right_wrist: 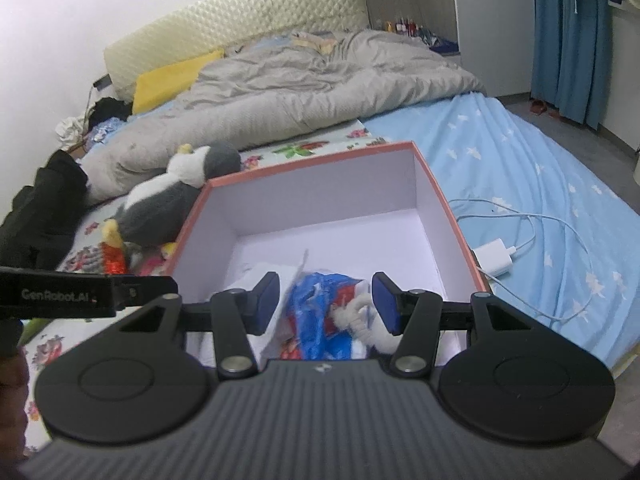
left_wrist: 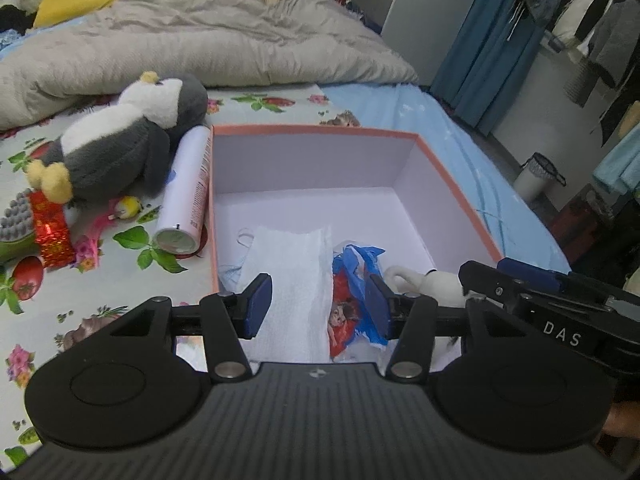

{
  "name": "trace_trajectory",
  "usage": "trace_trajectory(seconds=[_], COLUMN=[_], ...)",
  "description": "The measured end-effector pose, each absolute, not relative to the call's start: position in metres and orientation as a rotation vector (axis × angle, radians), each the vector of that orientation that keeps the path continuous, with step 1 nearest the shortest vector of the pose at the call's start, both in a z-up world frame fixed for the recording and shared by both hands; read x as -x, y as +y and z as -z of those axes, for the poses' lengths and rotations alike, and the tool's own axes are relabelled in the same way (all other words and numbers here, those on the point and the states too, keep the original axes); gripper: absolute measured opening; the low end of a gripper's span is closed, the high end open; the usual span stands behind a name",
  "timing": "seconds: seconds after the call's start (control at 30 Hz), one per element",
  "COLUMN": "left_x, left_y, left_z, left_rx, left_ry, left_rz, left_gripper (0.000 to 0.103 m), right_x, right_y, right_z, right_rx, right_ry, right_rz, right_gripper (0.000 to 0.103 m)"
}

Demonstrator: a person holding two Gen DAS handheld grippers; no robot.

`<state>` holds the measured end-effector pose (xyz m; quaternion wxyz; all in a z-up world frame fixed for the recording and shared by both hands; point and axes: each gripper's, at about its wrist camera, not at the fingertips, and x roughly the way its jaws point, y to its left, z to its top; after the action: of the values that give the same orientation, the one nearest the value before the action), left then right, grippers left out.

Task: Organize soft objects
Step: 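Lower into the pink box and open the left gripper while the right releases the panda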

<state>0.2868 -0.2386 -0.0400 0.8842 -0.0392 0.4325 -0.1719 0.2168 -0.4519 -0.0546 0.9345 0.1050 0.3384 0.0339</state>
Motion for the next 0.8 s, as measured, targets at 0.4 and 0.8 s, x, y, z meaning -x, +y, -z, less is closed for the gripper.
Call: trace_trajectory(seconds=[0.4,0.8], left_x=[-0.199,-0.132], left_y=[-0.205,-0.16], left_z=[-0.002,-0.012], left_rx=[0.101,0.133], left_ry=[0.784,0.733], left_rz=[0.372,0.334], left_gripper=[0.058,0.058], right_x=[-0.146,-0.093], right_y=[-0.425,-0.393], right_z=[0.02,0.013], right_rx=[-0.218,-0.204], right_ry=[0.598,0.569], right_rz=[-0.093,-0.135], right_gripper=[0.055,0.055])
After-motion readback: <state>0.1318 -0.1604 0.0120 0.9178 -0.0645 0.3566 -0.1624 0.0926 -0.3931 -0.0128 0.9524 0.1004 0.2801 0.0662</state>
